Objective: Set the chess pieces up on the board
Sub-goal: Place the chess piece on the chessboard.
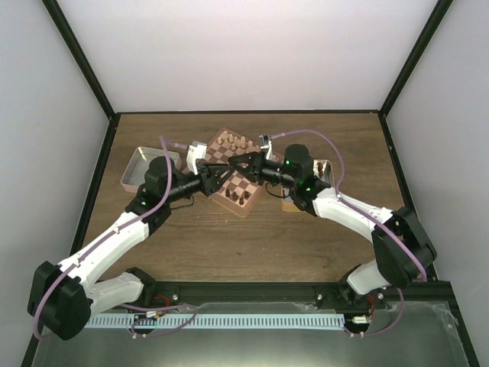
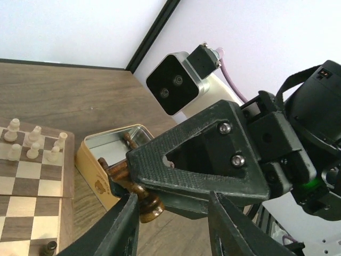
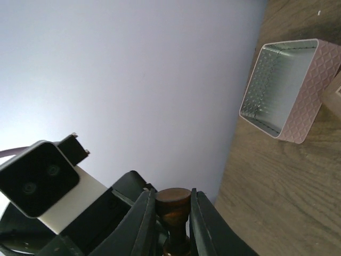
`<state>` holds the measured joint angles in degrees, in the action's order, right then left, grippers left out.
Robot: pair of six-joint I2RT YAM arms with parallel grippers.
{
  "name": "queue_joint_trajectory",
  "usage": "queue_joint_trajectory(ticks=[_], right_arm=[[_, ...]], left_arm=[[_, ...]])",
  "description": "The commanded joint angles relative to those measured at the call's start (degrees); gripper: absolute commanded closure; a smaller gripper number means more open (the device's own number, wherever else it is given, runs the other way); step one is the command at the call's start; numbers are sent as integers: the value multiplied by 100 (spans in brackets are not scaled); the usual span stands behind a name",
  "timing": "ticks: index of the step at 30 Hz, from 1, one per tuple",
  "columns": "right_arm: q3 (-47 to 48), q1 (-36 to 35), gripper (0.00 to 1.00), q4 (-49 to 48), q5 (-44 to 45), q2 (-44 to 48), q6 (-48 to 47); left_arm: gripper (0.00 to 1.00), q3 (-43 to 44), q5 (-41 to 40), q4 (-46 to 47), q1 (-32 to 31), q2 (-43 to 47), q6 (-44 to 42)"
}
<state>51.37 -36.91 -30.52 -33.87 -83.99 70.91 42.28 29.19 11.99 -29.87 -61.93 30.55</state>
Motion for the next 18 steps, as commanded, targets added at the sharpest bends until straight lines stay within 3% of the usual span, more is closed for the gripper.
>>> queue_joint_trajectory(ticks=[1,18], right_arm=[[-60,-45,90,-172,91,216,807],[-81,-168,87,-53,478,275,1706]], left_arm=[[63,-58,147,390,20,-135,46],[65,25,-18,389,16,-576,-231]])
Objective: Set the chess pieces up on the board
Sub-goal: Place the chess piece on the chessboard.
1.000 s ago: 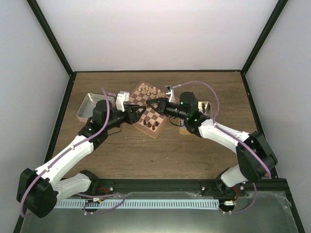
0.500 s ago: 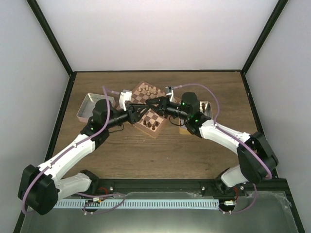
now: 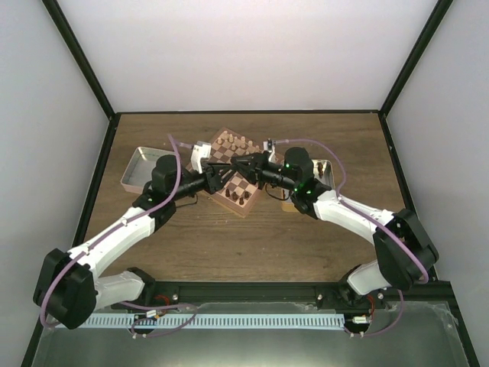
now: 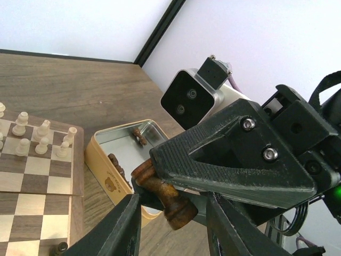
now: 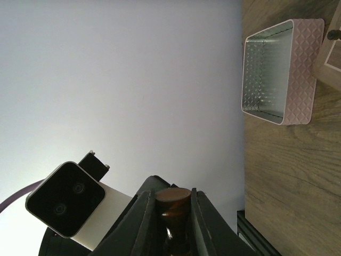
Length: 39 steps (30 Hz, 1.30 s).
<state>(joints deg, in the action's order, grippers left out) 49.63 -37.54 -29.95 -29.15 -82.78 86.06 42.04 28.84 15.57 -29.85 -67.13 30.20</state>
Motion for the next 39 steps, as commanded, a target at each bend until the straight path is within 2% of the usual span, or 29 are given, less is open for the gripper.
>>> queue_joint_trajectory(ticks=[1,12,19,27,31,35,39], right_arm=[[113,-111,87,-78,-1,148,192],[366,-253,86,580,-145,113,46],[334,-245,85,993,210,272,-658],[321,-60,83,1205,-139,462,-1457],[476,126,71,1353,-723,521,-2049],[744,235,52,1852,-1328,558,-2893],[852,377,42,2087,-1638,660,-3355]], left_arm=[[66,50,-6,19,14,-50,-224],[85,132,-376,-46,14,-6,-956],[88,252,-656,-715,14,198,-1589],[90,252,-563,-1072,14,412,-1886],[91,336,-285,-1213,14,472,-2039],[92,495,47,-1384,14,445,-2146],[91,651,374,-1559,17,397,-2307]])
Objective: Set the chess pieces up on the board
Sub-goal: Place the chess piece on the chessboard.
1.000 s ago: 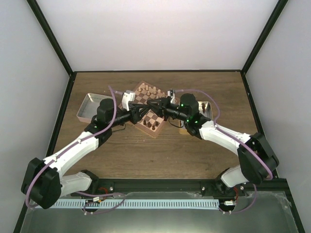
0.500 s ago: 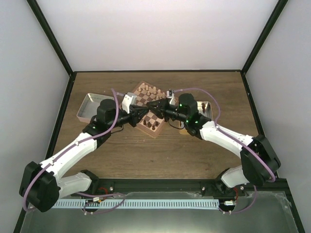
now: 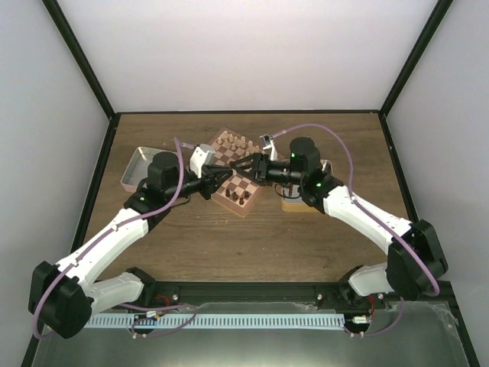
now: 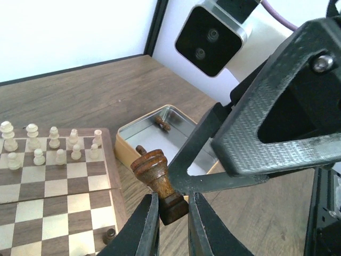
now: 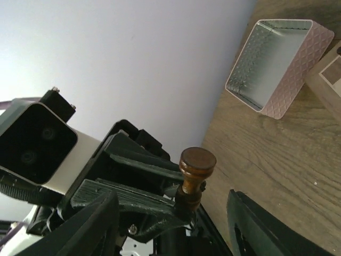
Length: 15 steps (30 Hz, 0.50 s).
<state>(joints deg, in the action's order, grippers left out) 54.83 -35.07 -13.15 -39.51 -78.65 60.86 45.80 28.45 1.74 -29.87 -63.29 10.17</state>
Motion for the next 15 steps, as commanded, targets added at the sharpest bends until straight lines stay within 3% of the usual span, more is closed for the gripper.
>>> queue_joint_trajectory(ticks=[1,5,15], right_arm=[[431,158,42,566,-644,222,-956],[762,227,43,1173,-642,141,-1443],[912,301,51,1632,-927,176,-1938]], left_arm=[[91,296,495,-227,15,1,-344],[91,374,862,-406,16,1,-526],[91,532,1723,-801,16,62,-934]])
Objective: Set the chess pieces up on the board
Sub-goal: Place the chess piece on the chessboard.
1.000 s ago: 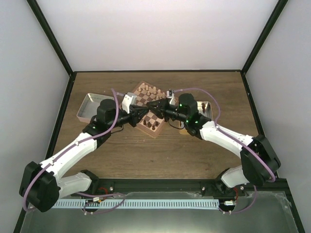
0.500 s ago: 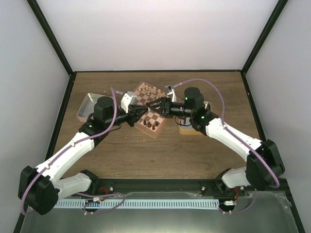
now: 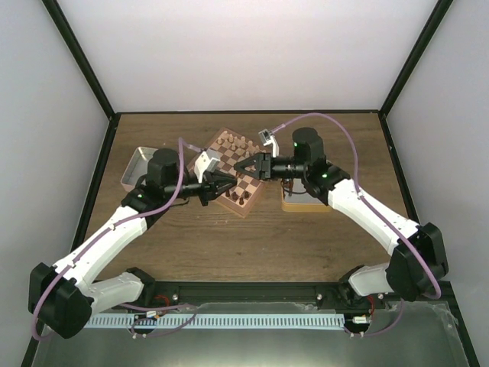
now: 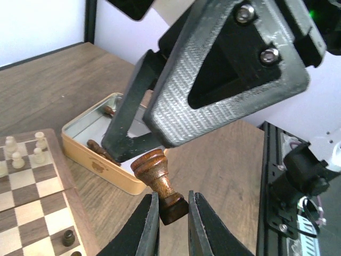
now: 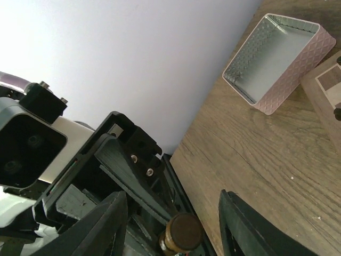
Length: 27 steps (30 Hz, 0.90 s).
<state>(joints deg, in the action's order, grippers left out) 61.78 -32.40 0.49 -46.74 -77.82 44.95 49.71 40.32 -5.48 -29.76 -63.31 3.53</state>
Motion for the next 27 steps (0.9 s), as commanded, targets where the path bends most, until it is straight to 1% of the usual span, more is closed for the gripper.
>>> queue_joint_trajectory(ticks=[1,6,7,10,12,17,22,25,27], right_arm=[[190,39,51,293,-204,127,-373],[5,41,56,131,-526,218,-413],[-32,41,58,73,-607,215,-418],[-178,40,68,-136,-758,202,-325],[-220,43,71,-222,-836,158,-254],[-313,35,73,-351,-780,174,-174],[-342,36,67,-319,-772,147,-180],[-342,34,70,-338,-799,114,-176],[-342,38,76,-375,-829,109,-162]], left_arm=[[91,145,548,-77,5,72,-274],[91,192,525,-108,5,73,-293],[91,189,548,-72,5,73,-265],[91,160,592,58,5,73,-187],[91,153,599,93,5,56,-162],[90,168,603,117,5,62,-133],[90,155,592,158,5,80,-98],[90,156,593,189,5,81,-82],[90,150,616,204,5,73,-72]])
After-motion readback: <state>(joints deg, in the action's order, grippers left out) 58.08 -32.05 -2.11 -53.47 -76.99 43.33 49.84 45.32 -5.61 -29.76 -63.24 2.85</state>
